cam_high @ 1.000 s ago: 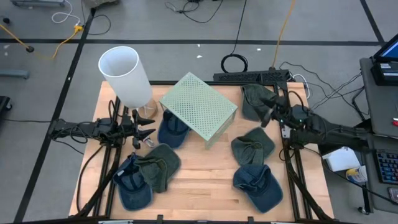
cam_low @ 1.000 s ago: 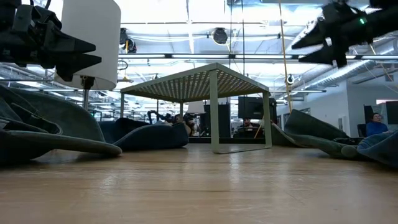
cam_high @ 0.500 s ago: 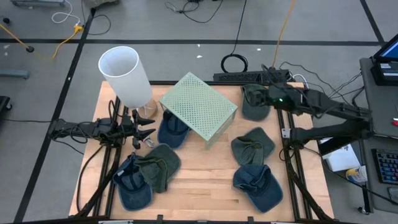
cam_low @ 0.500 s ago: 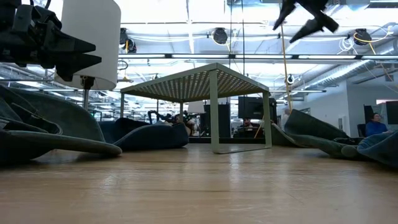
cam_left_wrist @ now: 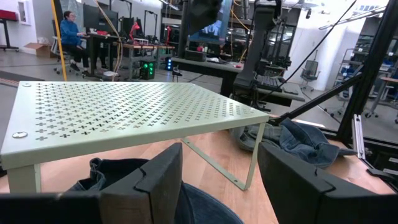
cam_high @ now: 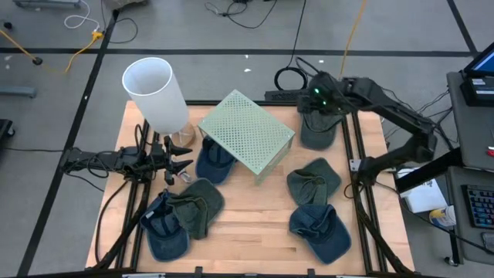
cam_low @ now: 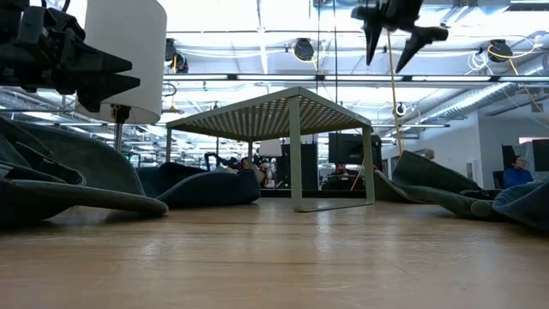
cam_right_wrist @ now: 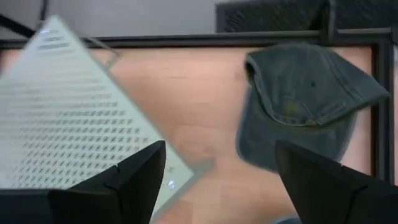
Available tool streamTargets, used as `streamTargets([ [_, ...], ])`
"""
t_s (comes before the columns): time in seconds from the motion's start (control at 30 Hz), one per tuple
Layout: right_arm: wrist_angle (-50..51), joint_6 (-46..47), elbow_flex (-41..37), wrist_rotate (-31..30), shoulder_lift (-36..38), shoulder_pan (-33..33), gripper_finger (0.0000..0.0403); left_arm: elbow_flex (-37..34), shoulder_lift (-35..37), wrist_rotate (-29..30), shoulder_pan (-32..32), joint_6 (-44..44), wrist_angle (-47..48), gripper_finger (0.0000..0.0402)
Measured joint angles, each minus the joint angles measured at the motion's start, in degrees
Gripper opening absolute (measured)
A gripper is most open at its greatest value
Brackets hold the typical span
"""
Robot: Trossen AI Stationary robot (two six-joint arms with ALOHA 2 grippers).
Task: Pick & Place hat
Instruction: Put the top black cap on the shelf
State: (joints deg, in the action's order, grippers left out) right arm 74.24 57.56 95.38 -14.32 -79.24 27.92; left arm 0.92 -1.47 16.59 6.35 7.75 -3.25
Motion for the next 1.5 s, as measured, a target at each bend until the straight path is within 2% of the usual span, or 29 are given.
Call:
streamTargets([
  [0.2, 1.6, -0.1, 0.0, 2.4, -5.1, 6.4, 0.0295, 0.0, 0.0, 0.0, 0.0, 0.0, 0.0, 0.0214],
  [0.43, -1.2, -0.5, -0.9, 2.3, -10.9, 9.6, 0.0295, 0.0, 0.0, 0.0, 0.0, 0.0, 0.0, 0.0214],
  [0.83, -16.4, 3.1, -18.4, 2.6, -12.3, 10.3, 0.0295, 0.0, 0.0, 0.0, 0.0, 0.0, 0.0, 0.0214],
  [1.07, -29.9, 5.0, -28.7, 2.5, -12.3, 10.3, 0.0295, 0.0, 0.0, 0.0, 0.0, 0.0, 0.0, 0.0214],
  [1.37, -34.4, 6.0, -34.3, 2.6, -12.3, 11.2, 0.0294, 0.0, 0.0, 0.0, 0.0, 0.0, 0.0, 0.0214],
  [1.5, -34.8, 4.3, -34.6, 3.0, -13.2, 11.2, 0.0282, 0.0, 0.0, 0.0, 0.0, 0.0, 0.0, 0.0214],
])
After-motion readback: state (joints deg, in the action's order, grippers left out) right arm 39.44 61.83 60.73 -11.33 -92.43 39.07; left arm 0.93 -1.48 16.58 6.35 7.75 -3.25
